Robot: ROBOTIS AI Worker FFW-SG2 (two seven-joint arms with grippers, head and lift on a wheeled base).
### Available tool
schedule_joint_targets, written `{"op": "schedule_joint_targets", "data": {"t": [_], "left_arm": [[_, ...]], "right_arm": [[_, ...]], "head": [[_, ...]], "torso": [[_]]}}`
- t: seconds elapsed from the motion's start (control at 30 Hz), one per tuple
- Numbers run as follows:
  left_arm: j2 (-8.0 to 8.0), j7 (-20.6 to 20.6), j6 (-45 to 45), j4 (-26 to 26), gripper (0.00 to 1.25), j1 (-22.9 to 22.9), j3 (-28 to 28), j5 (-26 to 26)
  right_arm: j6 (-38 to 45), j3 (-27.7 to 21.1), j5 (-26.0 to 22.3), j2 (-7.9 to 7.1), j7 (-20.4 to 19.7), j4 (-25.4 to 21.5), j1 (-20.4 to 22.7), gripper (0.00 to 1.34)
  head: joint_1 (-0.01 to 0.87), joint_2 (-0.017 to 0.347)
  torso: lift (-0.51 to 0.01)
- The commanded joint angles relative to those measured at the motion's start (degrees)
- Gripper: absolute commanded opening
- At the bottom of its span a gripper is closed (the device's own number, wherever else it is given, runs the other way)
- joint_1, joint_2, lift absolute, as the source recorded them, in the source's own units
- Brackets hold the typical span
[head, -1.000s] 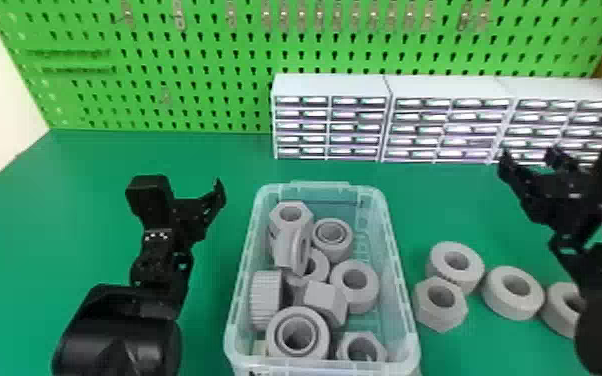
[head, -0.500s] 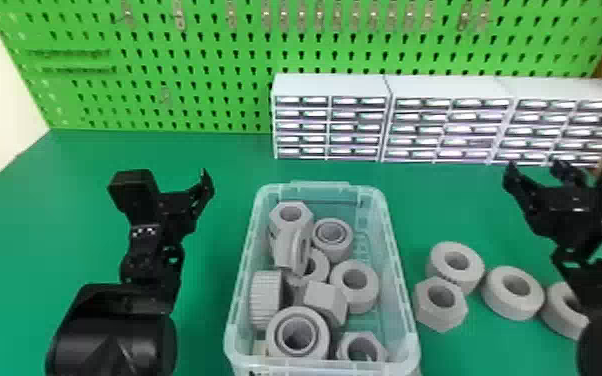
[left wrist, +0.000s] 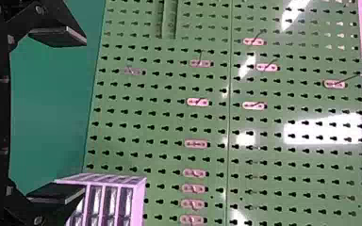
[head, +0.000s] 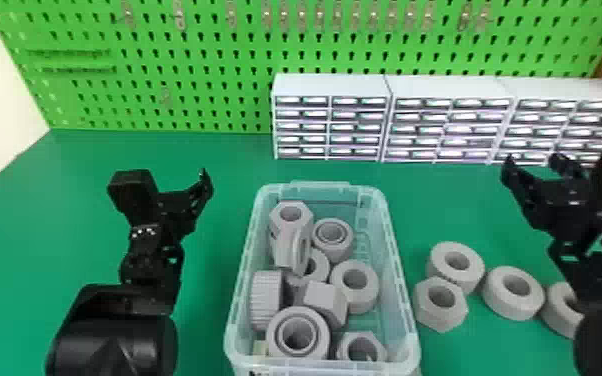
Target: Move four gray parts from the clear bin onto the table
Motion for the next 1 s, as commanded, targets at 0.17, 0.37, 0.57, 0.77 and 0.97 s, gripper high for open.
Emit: {"op": "schedule_joint_targets", "data": {"t": [0.17, 0.37, 0.57, 0.77, 0.97], "left_arm": [[-0.15, 0.0, 0.09, -0.02, 1.07, -0.73, -0.73, -0.7], [-0.24, 0.0, 0.09, -0.02, 1.07, -0.64, -0.73, -0.61], [-0.24, 0.0, 0.09, 0.06, 1.07, -0.73, -0.64, -0.7], [-0.24, 0.0, 0.09, 0.24, 1.07, -1.08, -0.73, -0.7], [-0.24, 0.0, 0.09, 0.24, 1.07, -0.9, -0.64, -0.7]], "right_arm": [[0.3, -0.17, -0.2, -0.15, 0.0, -0.09, -0.38, 0.78], [0.3, -0.44, -0.2, 0.02, 0.0, -0.18, -0.47, 0.78], [0.91, -0.7, -0.2, 0.02, 0.0, -0.26, -0.38, 0.78], [1.09, -0.88, -0.2, 0.02, 0.0, -0.26, -0.38, 0.78], [1.18, -0.88, -0.2, 0.02, 0.0, -0.26, -0.56, 0.78]], "head": [[0.693, 0.072], [0.693, 0.072], [0.693, 0.072], [0.693, 0.072], [0.693, 0.072]], "torso": [[-0.052], [-0.052], [-0.052], [-0.052], [-0.052]]}}
